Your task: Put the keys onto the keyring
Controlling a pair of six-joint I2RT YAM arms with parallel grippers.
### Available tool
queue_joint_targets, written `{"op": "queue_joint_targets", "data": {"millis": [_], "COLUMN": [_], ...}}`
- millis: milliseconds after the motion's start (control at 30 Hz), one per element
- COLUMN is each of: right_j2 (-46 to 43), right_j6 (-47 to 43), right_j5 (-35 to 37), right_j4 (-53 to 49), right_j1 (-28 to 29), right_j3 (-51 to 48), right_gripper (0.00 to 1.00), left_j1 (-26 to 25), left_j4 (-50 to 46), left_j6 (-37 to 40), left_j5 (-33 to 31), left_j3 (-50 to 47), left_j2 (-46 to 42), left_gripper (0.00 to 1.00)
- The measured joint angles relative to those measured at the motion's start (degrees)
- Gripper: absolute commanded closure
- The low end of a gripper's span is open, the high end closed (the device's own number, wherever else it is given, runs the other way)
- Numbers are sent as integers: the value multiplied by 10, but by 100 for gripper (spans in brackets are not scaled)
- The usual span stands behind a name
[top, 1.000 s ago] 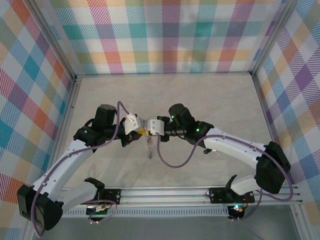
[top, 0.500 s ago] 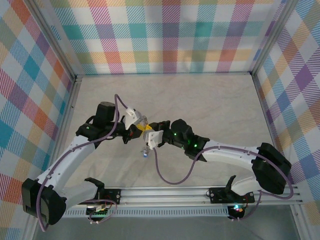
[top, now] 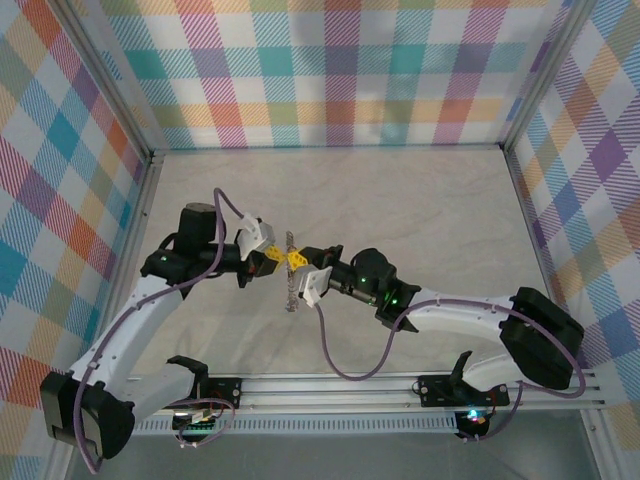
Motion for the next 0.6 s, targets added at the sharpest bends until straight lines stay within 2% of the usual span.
{"op": "queue_joint_targets", "data": {"millis": [100, 467, 500, 567, 600], "right_j2": [-5, -9, -11, -17, -25], "right_j6": [17, 54, 58, 76, 92], "right_j5": [-7, -19, -17, -15, -14], "right_j4": [6, 8, -1, -21, -34], "right_j1": [-12, -29, -31, -40, -50], "right_j3": [-9, -14, -14, -14, -14], "right_gripper": [100, 100, 96, 75, 68], "left_j1": [5, 8, 8, 8, 8], "left_j4": [1, 19, 22, 33, 36], "left_j6": [13, 25, 22, 11, 5], "left_j5": [2, -14, -24, -48, -60], "left_j3": [0, -1, -2, -8, -12], "left_j2": [-20, -53, -53, -53, -53], "left_gripper": [81, 79, 79, 79, 74]}}
